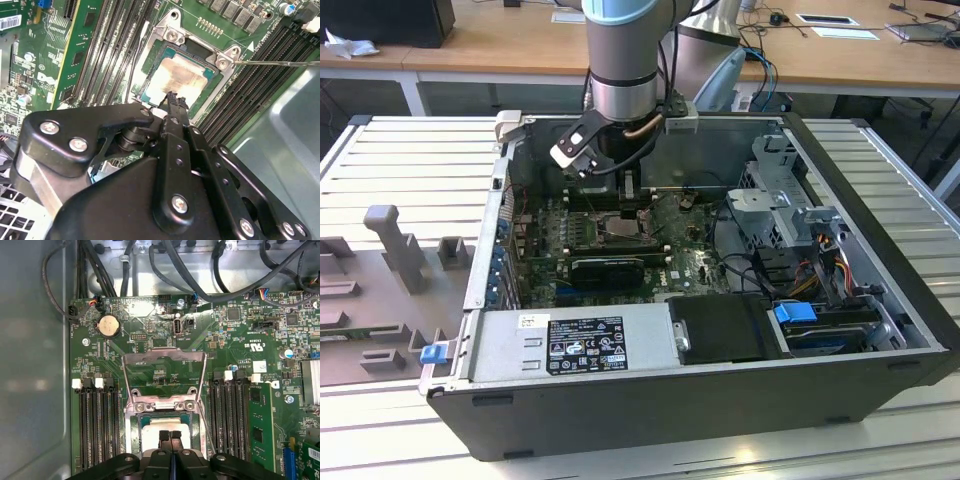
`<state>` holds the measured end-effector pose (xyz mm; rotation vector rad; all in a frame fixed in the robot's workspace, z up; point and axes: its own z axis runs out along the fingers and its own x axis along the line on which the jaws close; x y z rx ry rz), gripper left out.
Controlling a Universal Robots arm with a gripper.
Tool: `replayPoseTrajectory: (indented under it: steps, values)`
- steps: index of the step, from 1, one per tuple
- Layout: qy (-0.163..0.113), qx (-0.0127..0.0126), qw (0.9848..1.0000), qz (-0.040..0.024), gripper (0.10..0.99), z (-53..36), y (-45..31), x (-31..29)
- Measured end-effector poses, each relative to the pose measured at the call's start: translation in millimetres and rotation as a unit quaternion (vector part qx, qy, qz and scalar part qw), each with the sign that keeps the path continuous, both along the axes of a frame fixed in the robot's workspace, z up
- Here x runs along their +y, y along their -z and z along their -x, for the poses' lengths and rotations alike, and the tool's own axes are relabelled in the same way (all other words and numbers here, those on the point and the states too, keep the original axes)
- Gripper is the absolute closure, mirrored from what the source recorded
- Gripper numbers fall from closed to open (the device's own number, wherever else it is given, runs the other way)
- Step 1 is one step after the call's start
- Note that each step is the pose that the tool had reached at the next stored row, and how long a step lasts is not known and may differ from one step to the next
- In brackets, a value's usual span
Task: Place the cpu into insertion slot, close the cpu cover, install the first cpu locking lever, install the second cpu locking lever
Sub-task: 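Close the cpu cover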
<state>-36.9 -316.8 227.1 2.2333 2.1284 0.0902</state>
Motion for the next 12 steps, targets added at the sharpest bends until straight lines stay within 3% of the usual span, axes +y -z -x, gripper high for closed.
replayPoseTrajectory:
  steps: [12]
  values:
    - [0.0,0.0,1.0,0.0,0.98,0.0,-4.8,0.0]
